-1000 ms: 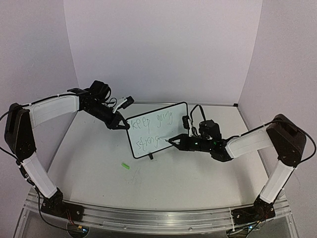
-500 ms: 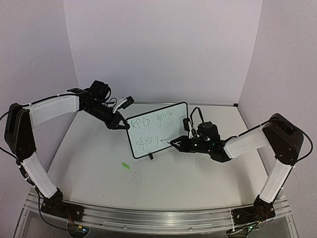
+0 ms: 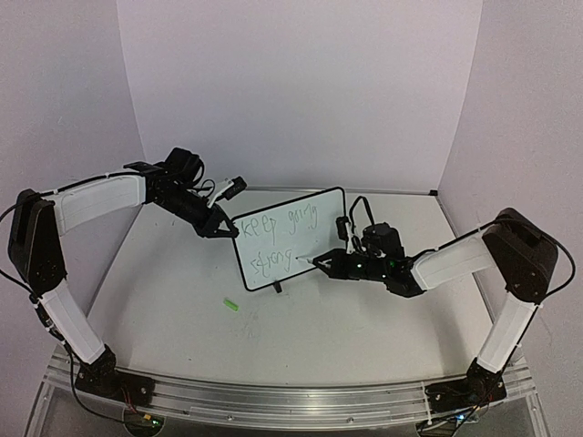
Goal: Write a sentence on the whiteboard
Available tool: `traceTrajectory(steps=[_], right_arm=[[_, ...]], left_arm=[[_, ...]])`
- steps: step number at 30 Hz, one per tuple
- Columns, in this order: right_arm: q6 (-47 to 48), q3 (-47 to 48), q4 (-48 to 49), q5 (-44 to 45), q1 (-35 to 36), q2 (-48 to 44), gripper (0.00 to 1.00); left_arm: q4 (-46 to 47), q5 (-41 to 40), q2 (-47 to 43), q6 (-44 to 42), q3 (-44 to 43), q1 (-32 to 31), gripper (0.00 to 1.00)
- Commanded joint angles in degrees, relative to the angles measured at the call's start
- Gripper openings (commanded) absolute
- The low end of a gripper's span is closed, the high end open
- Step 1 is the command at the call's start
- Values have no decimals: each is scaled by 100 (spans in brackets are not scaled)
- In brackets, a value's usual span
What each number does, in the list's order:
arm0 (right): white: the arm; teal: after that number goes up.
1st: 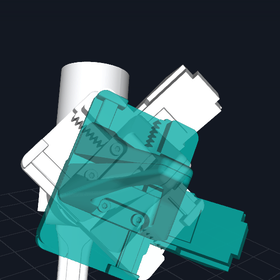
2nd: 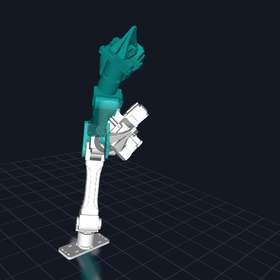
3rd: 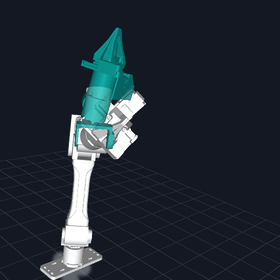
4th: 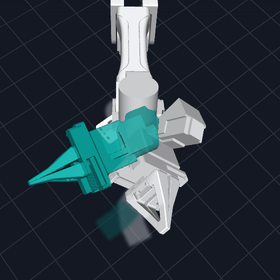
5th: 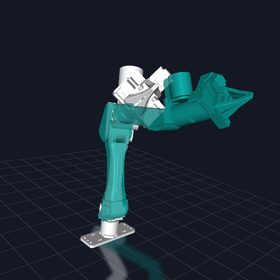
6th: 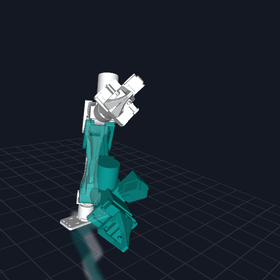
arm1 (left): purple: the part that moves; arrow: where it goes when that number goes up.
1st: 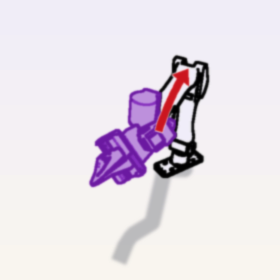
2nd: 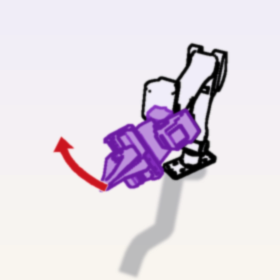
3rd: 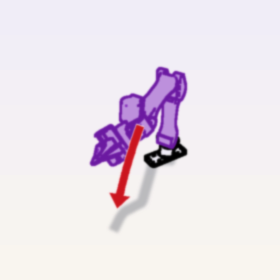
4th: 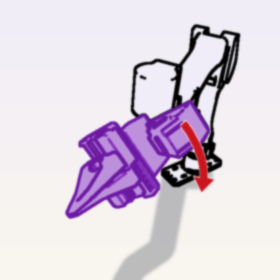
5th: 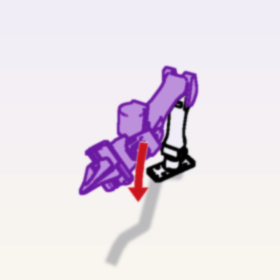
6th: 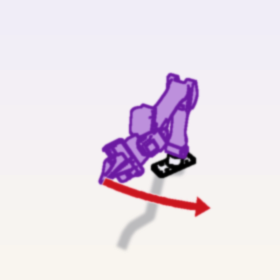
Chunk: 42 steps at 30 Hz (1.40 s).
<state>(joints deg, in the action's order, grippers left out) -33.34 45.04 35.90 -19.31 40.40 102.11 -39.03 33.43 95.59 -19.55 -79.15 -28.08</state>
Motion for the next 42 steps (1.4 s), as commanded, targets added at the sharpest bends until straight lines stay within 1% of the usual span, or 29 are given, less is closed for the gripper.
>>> traceTrajectory(steps=[1, 11, 14, 16, 18, 22, 24, 27, 30, 34, 38, 40, 42], right_arm=[[79, 224, 94, 117, -43, 73, 0], [91, 234, 70, 120, -58, 62, 0], [100, 217, 42, -53, -54, -38, 0], [231, 170, -164, -295, -55, -339, 0], [390, 26, -531, -315, -58, -745, 0], [788, -122, -1582, 197, -56, -1730, 0], [871, -188, -1822, 367, -62, -2056, 0], [923, -281, -1917, 426, -67, -2386, 0], [995, -351, -1883, 389, -56, -2601, 0], [1102, -398, -1797, 241, -41, -2803, 0], [1167, -441, -1762, 159, -26, -3000, 0], [1175, -468, -1762, 152, -28, -3096, 0], [1175, -521, -1762, 160, -23, -3178, 0]], left_arm=[[-158, -447, 111, -130, -39, -21, 0], [-158, -450, 118, -135, -39, -20, 0], [-162, -458, 119, -129, -33, -22, 0], [-153, -489, 114, -128, -30, -20, 0], [-145, -503, 114, -117, -27, -18, 0], [-129, -537, 116, -56, -56, -22, 0], [-112, -579, 96, -12, -58, -20, 0], [-73, -607, 63, 40, -47, -15, 2], [-46, -623, 12, 95, -31, -19, 10], [58, -621, -132, 155, 63, -14, 24], [143, -715, -283, 216, 152, -14, 36], [137, -752, -341, 266, 169, -14, 44], [108, -834, -387, 322, 187, -14, 56]])
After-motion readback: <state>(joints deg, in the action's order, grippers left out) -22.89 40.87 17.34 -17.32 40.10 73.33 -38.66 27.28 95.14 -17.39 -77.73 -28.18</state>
